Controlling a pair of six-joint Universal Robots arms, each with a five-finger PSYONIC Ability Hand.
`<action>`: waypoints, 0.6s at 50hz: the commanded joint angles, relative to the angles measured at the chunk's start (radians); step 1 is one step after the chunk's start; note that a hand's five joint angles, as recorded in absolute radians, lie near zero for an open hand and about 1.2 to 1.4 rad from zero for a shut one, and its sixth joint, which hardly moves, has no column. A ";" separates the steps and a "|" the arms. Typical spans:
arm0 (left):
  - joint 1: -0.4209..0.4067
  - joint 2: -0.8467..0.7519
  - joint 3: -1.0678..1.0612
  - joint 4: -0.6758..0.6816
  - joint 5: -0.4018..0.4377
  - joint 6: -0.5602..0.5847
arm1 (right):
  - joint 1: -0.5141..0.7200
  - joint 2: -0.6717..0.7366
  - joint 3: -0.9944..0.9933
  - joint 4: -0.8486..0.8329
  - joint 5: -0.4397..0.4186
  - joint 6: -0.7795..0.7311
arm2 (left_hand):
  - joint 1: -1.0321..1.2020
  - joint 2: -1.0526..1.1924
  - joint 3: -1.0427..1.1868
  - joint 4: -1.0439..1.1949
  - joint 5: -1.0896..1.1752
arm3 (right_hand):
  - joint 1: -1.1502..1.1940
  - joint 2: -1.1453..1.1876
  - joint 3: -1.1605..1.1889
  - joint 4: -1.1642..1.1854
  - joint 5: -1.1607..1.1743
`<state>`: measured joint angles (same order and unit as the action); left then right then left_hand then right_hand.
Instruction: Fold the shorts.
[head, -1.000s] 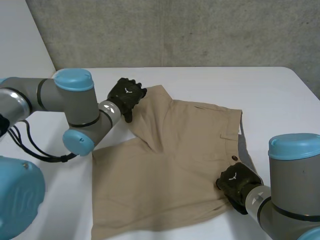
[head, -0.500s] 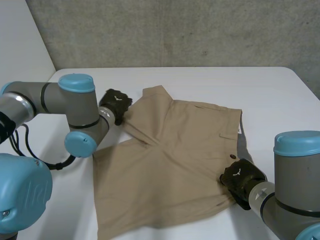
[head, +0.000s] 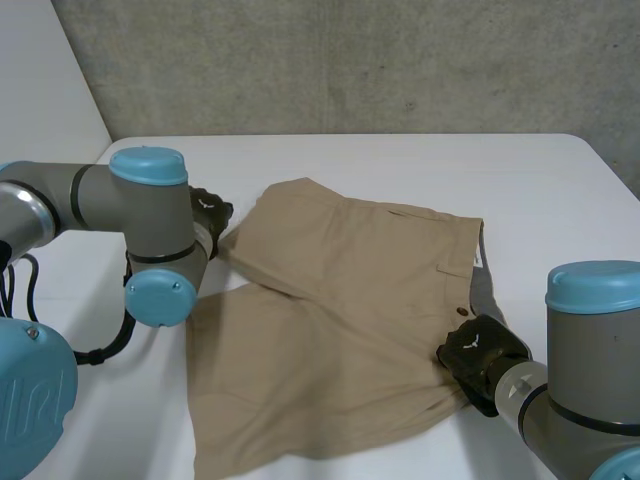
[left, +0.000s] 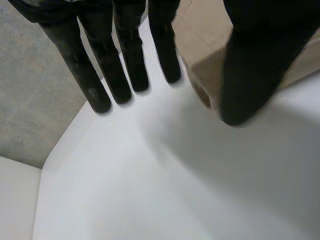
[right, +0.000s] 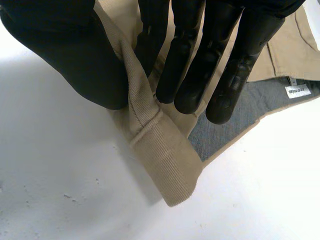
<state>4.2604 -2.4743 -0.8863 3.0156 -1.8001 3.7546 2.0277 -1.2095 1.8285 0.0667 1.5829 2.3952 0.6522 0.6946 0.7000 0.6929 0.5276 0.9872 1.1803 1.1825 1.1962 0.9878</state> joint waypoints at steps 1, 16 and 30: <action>-0.023 0.006 -0.002 -0.007 -0.004 -0.002 | -0.001 -0.002 -0.005 -0.001 0.000 0.002 | -0.421 -0.463 -0.469 -0.462 -0.471 | 0.409 0.216 0.214 0.200 0.234; -0.056 0.480 -0.402 -0.006 -0.007 -0.105 | -0.001 -0.005 -0.127 0.011 0.006 0.093 | -0.395 -0.437 -0.442 -0.435 -0.445 | 0.409 0.216 0.214 0.200 0.234; -0.168 0.759 -0.877 -0.116 0.002 -0.418 | 0.006 0.044 -0.304 0.016 0.009 0.249 | -0.310 -0.352 -0.357 -0.350 -0.359 | 0.409 0.216 0.214 0.200 0.234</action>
<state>4.1367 -1.7792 -1.5951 2.9478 -1.7994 3.4584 2.0307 -1.1962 1.5762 0.0823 1.5911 2.6049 0.2597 0.2657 0.2622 0.2563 0.0861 0.9872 1.1803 1.1825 1.1962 0.9878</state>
